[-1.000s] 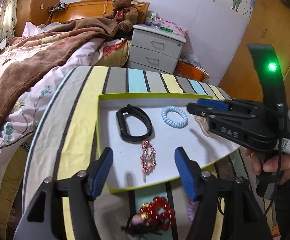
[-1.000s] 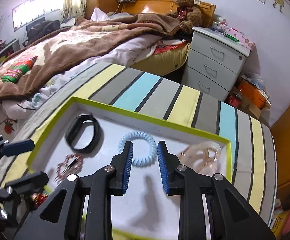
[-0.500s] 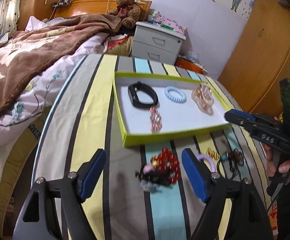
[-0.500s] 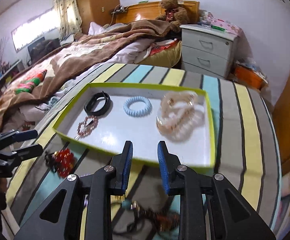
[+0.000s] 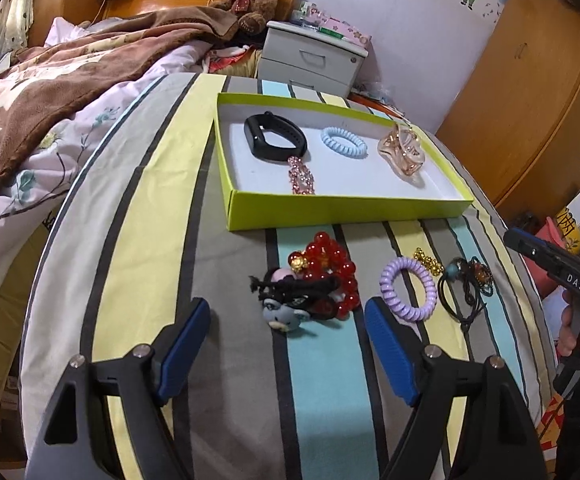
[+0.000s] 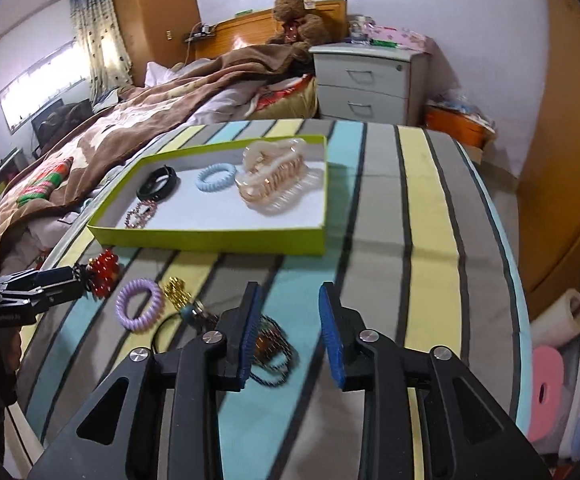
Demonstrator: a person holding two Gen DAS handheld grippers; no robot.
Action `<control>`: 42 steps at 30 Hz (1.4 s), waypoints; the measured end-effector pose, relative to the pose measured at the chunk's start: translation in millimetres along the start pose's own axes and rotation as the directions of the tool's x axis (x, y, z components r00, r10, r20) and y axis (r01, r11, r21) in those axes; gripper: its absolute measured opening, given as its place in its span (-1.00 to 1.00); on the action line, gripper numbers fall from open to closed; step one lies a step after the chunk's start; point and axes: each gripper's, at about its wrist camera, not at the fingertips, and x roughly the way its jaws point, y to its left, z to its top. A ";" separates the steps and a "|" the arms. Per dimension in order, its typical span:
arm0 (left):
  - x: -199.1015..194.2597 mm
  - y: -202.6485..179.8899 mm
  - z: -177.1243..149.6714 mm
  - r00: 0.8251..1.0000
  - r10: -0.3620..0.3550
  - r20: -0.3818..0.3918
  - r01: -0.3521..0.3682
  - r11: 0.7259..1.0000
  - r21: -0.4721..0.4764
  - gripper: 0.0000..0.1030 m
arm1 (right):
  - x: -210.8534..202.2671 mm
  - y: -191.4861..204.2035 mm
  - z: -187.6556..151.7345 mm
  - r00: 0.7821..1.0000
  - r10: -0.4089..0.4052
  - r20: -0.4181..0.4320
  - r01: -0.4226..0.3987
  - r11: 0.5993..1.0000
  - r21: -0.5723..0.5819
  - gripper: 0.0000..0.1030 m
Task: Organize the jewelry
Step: 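Close the left tool on the black hair tie while the right tool reaches the necklace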
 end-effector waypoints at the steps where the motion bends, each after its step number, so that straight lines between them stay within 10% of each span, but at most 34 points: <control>1: 0.0 -0.3 -0.3 1.000 0.003 0.003 -0.003 1.000 0.002 0.47 | 0.6 -2.1 -2.2 1.000 -0.001 -0.007 0.001 1.000 0.003 -0.37; 16: -5.3 -0.2 -5.9 0.998 0.066 0.015 -0.067 0.996 0.053 -0.95 | 21.2 8.4 -16.8 0.994 0.083 -0.076 -0.086 0.996 -0.039 -0.25; 35: -60.7 19.1 -21.5 0.992 0.019 0.128 -0.017 1.000 -0.011 -0.90 | 18.7 1.9 -25.8 0.994 0.086 -0.073 -0.087 0.996 -0.015 -0.25; 36: -58.1 19.8 -21.2 0.992 0.043 0.114 -0.042 0.999 -0.010 -0.83 | 18.3 1.4 -26.6 0.994 0.087 -0.072 -0.088 0.996 -0.015 -0.25; 39: -51.0 22.7 -22.9 0.995 0.054 0.080 -0.052 0.998 -0.023 0.20 | 18.1 0.8 -26.9 0.994 0.084 -0.070 -0.085 0.996 -0.014 -0.25; 42: -44.4 19.5 -22.7 0.997 0.033 0.072 -0.031 0.999 -0.024 0.40 | 17.3 0.2 -26.5 0.995 0.076 -0.069 -0.077 0.997 -0.021 -0.25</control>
